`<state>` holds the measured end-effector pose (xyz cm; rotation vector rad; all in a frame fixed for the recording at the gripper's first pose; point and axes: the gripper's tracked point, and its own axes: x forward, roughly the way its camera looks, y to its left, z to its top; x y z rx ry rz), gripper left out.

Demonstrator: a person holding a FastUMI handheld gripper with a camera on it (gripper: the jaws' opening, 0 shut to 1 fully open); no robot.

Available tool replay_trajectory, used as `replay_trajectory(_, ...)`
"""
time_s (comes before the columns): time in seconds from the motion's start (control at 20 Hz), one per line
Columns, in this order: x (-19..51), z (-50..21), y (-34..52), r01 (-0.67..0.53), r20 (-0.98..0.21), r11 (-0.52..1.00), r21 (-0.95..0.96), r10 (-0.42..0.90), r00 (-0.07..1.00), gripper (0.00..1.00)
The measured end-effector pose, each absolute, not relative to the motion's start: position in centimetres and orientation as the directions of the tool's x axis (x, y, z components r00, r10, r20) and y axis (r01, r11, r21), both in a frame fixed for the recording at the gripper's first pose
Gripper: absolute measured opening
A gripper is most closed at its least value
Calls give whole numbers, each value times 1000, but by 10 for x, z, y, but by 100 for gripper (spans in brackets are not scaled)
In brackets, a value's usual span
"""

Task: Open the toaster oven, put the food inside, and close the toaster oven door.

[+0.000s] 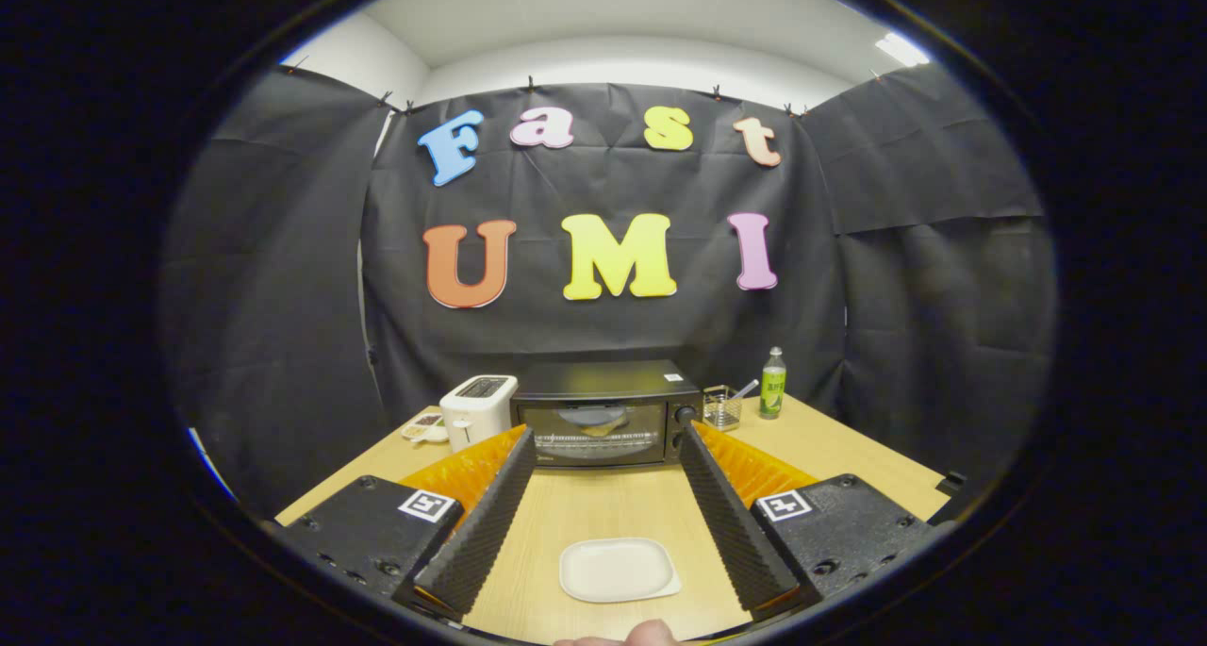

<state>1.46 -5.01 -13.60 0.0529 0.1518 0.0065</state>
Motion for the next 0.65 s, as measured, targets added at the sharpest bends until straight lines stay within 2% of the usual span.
replay_trajectory(0.65, 19, -139, -49, 0, -164, 996, 87, 14, 986, 100)
